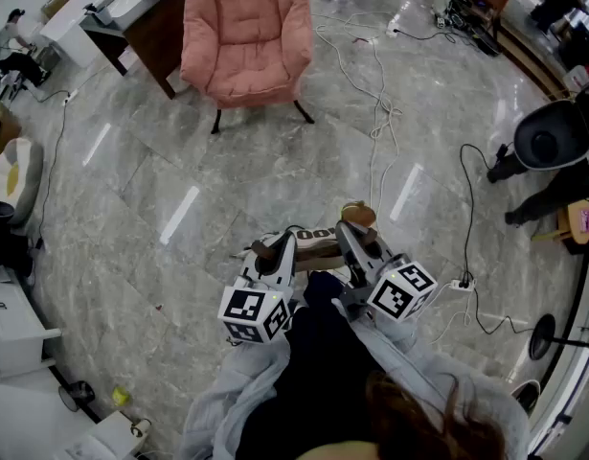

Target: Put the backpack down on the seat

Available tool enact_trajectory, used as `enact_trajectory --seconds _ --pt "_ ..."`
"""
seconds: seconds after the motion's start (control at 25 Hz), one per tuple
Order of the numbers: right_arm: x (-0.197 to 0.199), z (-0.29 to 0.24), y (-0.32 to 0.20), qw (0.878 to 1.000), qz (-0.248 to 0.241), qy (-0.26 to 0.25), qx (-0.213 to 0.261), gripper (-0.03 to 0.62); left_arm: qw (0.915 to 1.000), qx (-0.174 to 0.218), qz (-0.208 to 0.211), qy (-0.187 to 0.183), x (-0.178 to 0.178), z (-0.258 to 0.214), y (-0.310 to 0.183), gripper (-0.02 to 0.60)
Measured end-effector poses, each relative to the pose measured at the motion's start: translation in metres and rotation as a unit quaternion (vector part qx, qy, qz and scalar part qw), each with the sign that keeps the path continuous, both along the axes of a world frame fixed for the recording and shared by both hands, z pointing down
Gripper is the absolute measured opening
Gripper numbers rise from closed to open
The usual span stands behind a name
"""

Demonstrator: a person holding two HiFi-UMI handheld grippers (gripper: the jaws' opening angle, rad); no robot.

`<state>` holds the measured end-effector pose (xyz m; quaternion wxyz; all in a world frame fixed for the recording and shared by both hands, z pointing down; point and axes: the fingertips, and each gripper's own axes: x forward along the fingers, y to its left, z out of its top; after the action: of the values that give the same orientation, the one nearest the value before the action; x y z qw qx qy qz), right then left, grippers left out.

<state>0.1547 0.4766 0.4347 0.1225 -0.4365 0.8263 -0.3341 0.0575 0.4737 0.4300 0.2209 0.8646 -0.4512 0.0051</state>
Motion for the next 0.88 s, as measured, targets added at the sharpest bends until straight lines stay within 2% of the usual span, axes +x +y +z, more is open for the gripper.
enact_trajectory --seconds 0.24,0.48,0.76,0.88 --pt "-0.011 0.000 0.083 0.999 -0.004 0.048 0.005 0.008 0.9997 0.022 -0.007 0.001 -0.010 -0.012 0.075 0.014" --pt "-0.008 -0.011 0.126 0.998 0.014 0.052 0.017 0.008 0.9993 0.035 0.000 0.014 -0.008 -0.020 0.117 0.014" --pt "-0.007 -0.001 0.137 0.998 0.011 0.059 0.020 0.008 0.9994 0.023 -0.007 0.025 -0.008 -0.001 0.129 0.014" --pt "-0.005 0.002 0.118 0.996 0.016 0.090 0.023 0.008 0.9995 0.021 -0.005 0.025 -0.006 0.000 0.114 0.014"
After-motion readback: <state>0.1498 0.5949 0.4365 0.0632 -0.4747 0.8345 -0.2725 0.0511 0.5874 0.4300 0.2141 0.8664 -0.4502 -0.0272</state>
